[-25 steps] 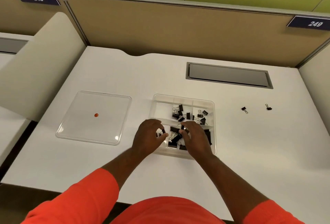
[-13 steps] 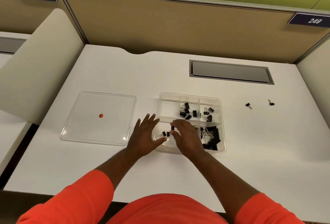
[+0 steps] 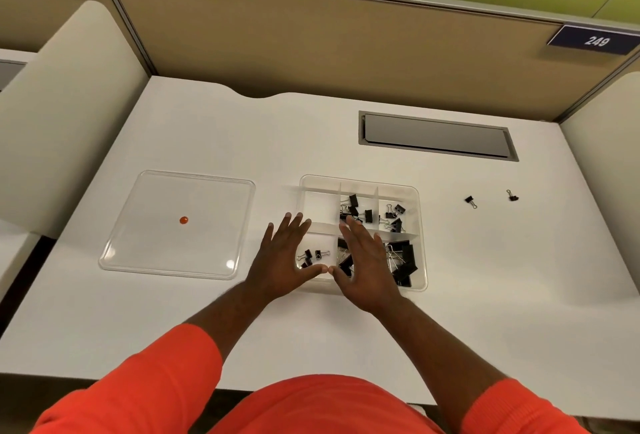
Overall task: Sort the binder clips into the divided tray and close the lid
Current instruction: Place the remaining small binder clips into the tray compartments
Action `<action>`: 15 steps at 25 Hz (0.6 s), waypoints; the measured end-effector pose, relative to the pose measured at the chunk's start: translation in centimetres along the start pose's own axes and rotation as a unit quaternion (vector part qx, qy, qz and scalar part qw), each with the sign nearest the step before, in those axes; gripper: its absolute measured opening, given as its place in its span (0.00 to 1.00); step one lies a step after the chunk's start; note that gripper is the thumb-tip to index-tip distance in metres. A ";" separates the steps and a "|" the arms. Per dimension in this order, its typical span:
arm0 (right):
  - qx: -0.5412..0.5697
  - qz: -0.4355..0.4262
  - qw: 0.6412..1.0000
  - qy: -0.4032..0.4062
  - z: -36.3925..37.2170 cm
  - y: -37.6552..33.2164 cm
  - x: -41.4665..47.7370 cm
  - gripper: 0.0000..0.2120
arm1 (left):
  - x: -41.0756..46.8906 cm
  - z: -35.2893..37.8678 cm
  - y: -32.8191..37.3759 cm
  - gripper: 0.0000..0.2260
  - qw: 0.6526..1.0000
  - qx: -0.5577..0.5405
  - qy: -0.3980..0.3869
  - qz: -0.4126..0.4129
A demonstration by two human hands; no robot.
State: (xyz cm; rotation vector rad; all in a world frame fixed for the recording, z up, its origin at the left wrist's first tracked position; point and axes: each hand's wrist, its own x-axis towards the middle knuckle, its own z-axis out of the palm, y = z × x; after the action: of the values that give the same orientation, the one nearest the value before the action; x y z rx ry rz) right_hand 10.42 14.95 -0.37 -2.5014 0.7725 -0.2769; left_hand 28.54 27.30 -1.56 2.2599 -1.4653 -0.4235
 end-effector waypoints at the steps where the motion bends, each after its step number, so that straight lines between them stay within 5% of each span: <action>1: -0.010 0.004 1.000 0.002 -0.4 0.4 -0.2 0.40 | 0.3 0.1 0.5 0.44 1.000 0.003 -0.001 0.006; 15: -0.099 0.117 0.988 0.012 -9.6 14.4 -3.0 0.45 | 10.0 5.8 14.4 0.45 0.996 0.055 -0.016 0.071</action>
State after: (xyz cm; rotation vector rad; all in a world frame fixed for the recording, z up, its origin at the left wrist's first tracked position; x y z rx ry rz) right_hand -1.96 2.51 0.17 -2.5605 1.1424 -0.1552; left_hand 18.50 11.93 0.26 2.2229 -1.6902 -0.3438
